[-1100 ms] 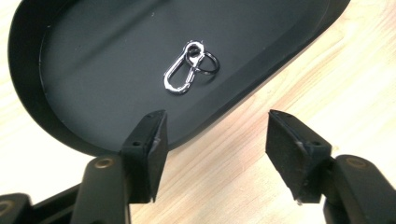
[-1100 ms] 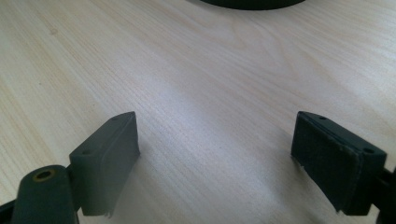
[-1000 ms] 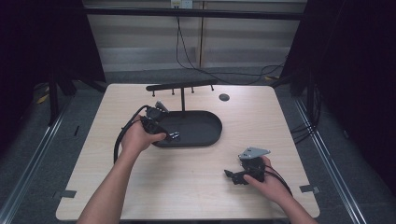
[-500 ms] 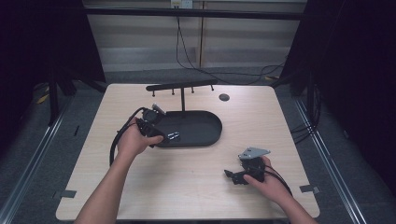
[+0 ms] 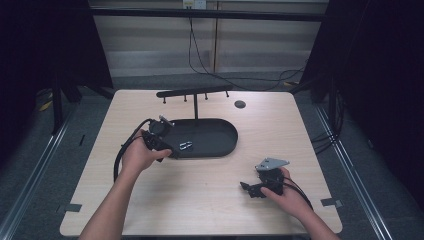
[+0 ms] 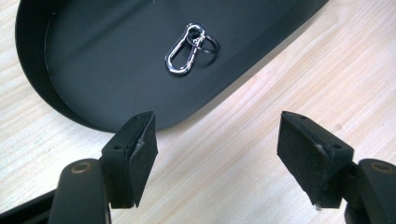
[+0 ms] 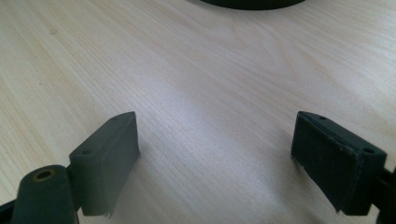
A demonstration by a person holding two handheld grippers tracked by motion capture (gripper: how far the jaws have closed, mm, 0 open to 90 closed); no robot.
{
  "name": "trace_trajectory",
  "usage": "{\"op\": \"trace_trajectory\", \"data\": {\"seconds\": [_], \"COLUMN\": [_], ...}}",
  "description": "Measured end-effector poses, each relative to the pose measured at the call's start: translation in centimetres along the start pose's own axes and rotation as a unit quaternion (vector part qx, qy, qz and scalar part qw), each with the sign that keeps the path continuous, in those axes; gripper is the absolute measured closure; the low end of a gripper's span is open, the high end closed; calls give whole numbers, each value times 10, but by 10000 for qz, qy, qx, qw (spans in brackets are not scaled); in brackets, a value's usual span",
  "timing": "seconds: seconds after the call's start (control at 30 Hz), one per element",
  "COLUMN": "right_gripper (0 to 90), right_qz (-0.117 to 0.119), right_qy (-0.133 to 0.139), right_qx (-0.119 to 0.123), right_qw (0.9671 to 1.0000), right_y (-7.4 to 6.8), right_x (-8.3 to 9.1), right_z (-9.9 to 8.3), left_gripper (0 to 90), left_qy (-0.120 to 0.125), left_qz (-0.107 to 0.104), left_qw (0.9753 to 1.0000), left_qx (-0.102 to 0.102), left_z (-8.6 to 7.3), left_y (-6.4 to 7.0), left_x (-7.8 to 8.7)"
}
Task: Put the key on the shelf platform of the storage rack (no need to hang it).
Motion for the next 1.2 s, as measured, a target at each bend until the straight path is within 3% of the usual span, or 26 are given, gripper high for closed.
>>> {"op": "trace_trajectory", "data": {"seconds": [1.2], "right_gripper": [145], "right_qz": [0], "right_qy": [-1], "right_qx": [0], "right_qw": [10000], "right_y": [0], "right_x": [0], "right_z": [0], "left_gripper": [278], "left_qy": [105], "left_qz": [-29], "left_qw": [9997], "left_qx": [-222], "left_z": [-36], "left_y": [4], "left_x": [0]}}
Point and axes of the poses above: each handheld gripper's, and its own axes: x roughly backward along the jaws, z roughly out of its top, y roughly to its right, the point moved 2 cm from there along -x, roughly forward along the jaws, and after that the axes turned 7 degrees about -x, right-handed, at the moved point
